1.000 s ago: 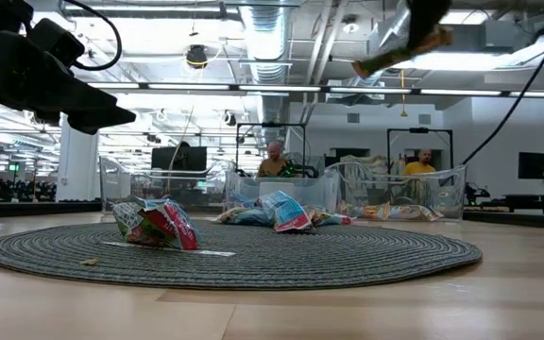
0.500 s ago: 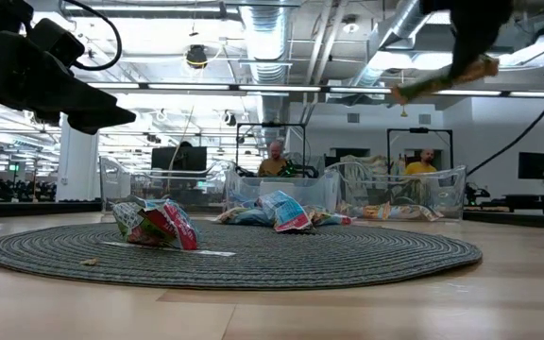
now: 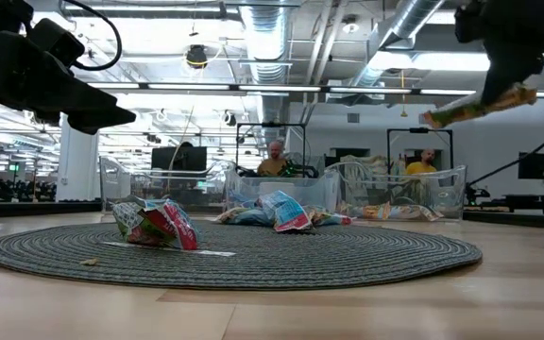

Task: Pick and place Granola Bars by type
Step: Put the yellow granola bar into the right transparent bin

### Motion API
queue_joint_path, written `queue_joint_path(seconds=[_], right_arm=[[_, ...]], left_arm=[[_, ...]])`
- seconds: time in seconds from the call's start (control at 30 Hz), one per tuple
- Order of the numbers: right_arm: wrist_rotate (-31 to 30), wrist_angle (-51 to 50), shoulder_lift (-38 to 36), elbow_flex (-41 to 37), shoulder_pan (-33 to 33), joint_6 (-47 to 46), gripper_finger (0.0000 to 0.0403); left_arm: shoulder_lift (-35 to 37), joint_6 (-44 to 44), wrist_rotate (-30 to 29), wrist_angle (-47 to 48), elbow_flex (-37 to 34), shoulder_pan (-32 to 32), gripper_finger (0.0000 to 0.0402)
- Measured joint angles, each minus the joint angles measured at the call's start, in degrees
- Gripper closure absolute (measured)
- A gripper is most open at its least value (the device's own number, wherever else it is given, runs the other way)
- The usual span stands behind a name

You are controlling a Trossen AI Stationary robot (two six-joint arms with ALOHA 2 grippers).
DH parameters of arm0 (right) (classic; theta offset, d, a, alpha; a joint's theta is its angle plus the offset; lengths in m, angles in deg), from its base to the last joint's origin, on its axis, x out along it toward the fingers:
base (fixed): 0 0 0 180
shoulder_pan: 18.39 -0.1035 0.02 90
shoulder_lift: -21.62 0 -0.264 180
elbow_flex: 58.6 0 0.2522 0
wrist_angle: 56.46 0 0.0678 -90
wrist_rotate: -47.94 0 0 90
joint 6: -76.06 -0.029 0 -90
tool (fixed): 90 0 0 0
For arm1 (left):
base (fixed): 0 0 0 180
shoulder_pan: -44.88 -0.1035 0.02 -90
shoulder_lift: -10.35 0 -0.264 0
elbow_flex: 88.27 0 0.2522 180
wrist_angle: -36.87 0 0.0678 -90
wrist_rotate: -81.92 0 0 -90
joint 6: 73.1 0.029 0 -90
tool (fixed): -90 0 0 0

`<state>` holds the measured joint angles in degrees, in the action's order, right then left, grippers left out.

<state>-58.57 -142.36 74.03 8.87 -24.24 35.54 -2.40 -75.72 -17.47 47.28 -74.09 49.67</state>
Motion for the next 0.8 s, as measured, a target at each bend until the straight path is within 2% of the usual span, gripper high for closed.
queue_joint_path(seconds=[0.47,0.8], right_arm=[[-1.24,3.68,-1.06,-2.45,5.51,-0.07,0.0337],[-3.57,7.93,2.74,-2.41,18.87,0.68,0.0337]], left_arm=[[0.0,0.01,0.0,0.01,0.01,-0.01,0.0107],[0.0,0.01,0.0,0.01,0.0,-0.01,0.0107]])
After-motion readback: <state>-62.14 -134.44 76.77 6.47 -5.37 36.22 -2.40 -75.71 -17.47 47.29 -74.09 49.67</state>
